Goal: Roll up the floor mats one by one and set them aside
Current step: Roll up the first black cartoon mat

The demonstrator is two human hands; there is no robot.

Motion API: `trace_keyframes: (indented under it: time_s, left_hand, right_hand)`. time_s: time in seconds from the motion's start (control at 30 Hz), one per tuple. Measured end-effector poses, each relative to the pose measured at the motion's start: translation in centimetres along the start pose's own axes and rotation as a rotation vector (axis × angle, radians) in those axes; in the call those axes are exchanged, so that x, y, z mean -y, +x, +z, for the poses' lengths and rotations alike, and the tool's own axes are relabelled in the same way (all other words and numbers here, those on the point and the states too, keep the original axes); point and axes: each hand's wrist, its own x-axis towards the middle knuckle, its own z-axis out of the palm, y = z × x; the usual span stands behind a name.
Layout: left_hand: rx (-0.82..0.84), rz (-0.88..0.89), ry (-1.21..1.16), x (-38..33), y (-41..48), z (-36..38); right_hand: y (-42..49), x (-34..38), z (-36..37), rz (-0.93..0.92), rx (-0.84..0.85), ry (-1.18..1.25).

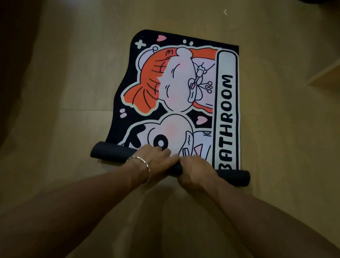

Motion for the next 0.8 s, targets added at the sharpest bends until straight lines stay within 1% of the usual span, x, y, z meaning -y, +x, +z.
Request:
trace_keyframes:
  time_s: [0.07,0.13,0.2,0.23,0.3,0.33,0.4,0.47,0.53,0.6,0.73,0.8]
  left_hand:
    - [0.001,-0.042,0.000,0.0,-0.1,0.3]
    - [0.080,-0.071,-0.041,0.3,0.4,-0.1]
    - [0.174,-0.057,-0.105,0.5,1.1,-0.7]
    - [0.189,-0.047,-0.135,0.6,1.3,-1.1]
    - [0.146,-0.024,-0.137,0.6,1.1,-1.4]
    - [0.099,-0.013,-0.108,0.6,0.9,-1.3]
    - [0.024,0.005,-0.030,0.4,0.5,-0.6]
    - [0.026,-0.029,-0.007,0.3,0.4,-0.3]
    - [0.065,-0.086,-0.029,0.5,0.7,-0.6]
    - [0.077,-0.097,-0.037,0.5,1.1,-0.8]
    - [0.014,-0.049,0.015,0.4,0.7,-0.6]
    - [0.038,-0.067,0.010,0.5,0.4,-0.6]
  right_hand:
    - [0.1,0.1,-0.3,-0.018,-0.005,0.018]
    - [-0.1,0.2,-0.1,-0.057,-0.076,-0.029]
    - [-0.3,0.3,0.5,-0.110,-0.163,-0.100]
    - [-0.4,0.2,0.8,-0.109,-0.172,-0.087]
    - [-0.4,0.1,0.5,-0.039,-0.106,0.034]
    - [-0.3,0.0,0.2,-0.004,-0.063,0.098]
    - [-0.1,-0.1,-0.5,0.023,-0.015,0.150]
    - [-0.3,0.2,-0.6,-0.008,-0.043,0.100]
    - [-0.5,0.5,-0.1,-0.065,-0.125,-0.011]
    - [-0.6,0.5,0.2,-0.077,-0.160,-0.048]
    - [-0.1,0.0,-1.0,0.006,0.024,0.078]
    - [0.0,0.1,-1.1,-0.035,0.009,0.051]
